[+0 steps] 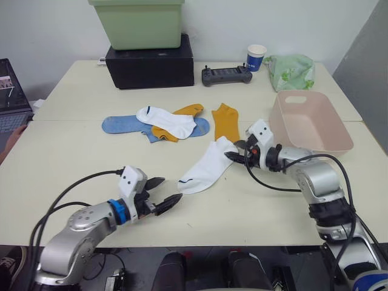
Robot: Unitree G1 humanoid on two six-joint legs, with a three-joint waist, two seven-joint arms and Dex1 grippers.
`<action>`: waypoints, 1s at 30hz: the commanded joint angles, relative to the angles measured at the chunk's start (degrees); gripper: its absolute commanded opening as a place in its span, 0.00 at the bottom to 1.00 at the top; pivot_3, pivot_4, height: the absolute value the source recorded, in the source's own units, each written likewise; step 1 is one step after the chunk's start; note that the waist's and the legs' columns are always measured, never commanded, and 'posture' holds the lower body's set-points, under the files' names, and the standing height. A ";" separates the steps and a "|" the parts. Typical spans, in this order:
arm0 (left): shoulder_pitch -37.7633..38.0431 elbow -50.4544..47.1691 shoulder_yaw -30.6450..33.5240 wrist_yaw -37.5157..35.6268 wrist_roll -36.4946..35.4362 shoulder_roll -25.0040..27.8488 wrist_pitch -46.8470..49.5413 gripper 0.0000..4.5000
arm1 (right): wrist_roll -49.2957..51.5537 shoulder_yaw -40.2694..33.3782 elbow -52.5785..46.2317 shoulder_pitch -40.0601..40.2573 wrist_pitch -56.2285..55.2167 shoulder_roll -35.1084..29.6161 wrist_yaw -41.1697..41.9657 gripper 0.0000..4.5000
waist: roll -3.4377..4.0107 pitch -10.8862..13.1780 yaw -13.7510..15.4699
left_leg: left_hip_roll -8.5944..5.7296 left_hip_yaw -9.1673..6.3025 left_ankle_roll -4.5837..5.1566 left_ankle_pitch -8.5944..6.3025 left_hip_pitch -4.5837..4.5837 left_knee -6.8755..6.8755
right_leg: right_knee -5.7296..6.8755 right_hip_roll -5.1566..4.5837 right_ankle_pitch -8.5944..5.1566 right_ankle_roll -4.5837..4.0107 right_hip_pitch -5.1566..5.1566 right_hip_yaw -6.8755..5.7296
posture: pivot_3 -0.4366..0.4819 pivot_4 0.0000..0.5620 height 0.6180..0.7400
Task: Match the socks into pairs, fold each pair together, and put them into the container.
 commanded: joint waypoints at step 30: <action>-2.49 -0.04 6.70 -9.42 -6.01 8.29 5.70 0.00 | 13.15 -10.84 -16.40 4.64 22.03 3.65 -2.57 0.01 | 0.01 0.01 0.22 | 0.11 -0.11 0.00 0.00 -0.06 -0.03 | -0.02 -0.08 -0.01 0.00 -0.01 -0.06 | 0.48 0.27 1.00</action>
